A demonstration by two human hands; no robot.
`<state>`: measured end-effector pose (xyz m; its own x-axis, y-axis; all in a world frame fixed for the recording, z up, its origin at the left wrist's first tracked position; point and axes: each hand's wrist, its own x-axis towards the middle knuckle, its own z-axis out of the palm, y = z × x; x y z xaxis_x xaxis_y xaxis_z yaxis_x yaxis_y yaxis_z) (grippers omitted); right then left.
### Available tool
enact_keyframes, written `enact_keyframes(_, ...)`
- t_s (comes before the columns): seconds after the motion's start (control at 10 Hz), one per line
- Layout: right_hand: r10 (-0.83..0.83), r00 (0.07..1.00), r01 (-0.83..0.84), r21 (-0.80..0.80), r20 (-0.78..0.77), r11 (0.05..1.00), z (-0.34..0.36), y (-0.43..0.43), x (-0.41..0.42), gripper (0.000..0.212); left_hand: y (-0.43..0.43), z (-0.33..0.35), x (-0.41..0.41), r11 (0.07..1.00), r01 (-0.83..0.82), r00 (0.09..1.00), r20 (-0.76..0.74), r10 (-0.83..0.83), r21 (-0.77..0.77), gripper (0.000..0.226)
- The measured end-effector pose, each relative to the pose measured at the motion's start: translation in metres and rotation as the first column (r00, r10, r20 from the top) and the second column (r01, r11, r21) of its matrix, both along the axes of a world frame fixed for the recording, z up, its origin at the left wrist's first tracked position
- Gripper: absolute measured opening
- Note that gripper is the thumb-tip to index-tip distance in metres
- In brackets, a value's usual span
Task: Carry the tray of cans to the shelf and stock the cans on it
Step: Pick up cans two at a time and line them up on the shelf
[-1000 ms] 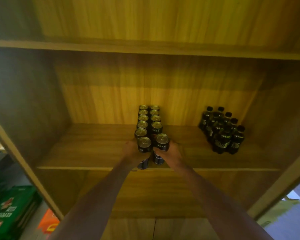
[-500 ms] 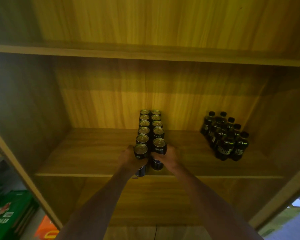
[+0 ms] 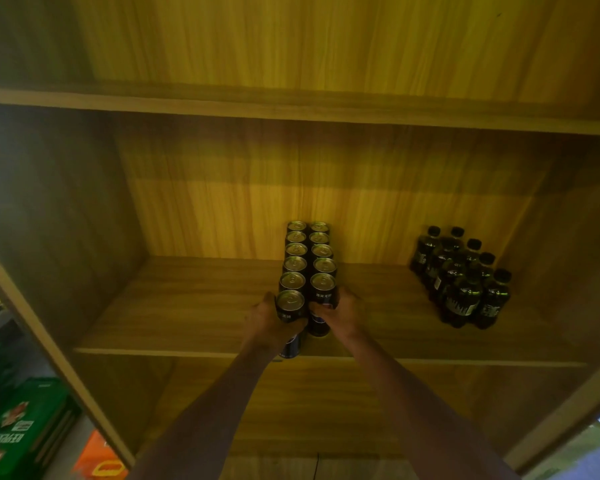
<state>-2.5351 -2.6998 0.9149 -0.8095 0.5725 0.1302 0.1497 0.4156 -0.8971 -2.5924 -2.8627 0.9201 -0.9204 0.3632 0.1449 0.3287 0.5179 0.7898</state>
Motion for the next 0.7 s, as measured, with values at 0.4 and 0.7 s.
enact_keyframes(0.4,0.030,0.999,-0.029,0.064,-0.018,0.998,0.003,-0.007,0.004,0.052,-0.001,0.000,0.005,1.000,0.023,0.999,-0.035,-0.023,0.010,0.051)
enact_keyframes(0.7,0.090,0.992,-0.101,0.139,0.086,0.985,0.021,-0.007,0.017,0.056,-0.006,0.009,0.007,0.996,0.067,0.998,-0.003,-0.067,-0.057,0.086)
